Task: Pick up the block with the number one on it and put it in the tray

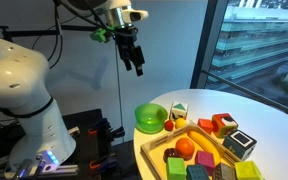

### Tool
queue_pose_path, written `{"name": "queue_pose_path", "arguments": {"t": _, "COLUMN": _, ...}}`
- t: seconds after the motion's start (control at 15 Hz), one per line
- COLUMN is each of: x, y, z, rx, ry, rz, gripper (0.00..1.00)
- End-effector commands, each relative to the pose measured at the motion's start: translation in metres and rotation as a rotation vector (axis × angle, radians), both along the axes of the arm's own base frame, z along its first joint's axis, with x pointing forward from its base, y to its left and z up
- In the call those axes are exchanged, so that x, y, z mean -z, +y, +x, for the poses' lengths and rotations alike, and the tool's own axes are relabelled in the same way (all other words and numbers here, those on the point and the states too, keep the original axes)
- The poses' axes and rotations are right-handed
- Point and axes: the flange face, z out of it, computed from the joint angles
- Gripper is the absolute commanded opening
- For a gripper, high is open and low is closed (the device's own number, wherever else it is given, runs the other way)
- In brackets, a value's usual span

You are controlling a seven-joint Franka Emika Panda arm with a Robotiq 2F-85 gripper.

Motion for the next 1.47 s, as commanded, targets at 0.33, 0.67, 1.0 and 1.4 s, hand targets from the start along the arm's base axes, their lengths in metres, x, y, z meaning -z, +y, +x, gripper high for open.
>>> {"name": "queue_pose_path", "arguments": {"t": 0.33, "x": 0.014, "y": 0.0, "z": -0.001, "rx": 0.001, "ry": 0.04, "rz": -0.002, "gripper": 1.0}}
{"name": "queue_pose_path", "arguments": {"t": 0.67, "x": 0.014, "y": 0.0, "z": -0.001, "rx": 0.001, "ry": 0.04, "rz": -0.002, "gripper": 1.0}}
{"name": "queue_pose_path", "arguments": {"t": 1.0, "x": 0.013, "y": 0.0, "z": 0.002, "rx": 0.005, "ry": 0.043, "rz": 0.001, "gripper": 1.0}}
{"name": "queue_pose_path", "arguments": {"t": 1.4, "x": 0.009, "y": 0.0, "z": 0.024, "rx": 0.022, "ry": 0.05, "rz": 0.002, "gripper": 1.0}}
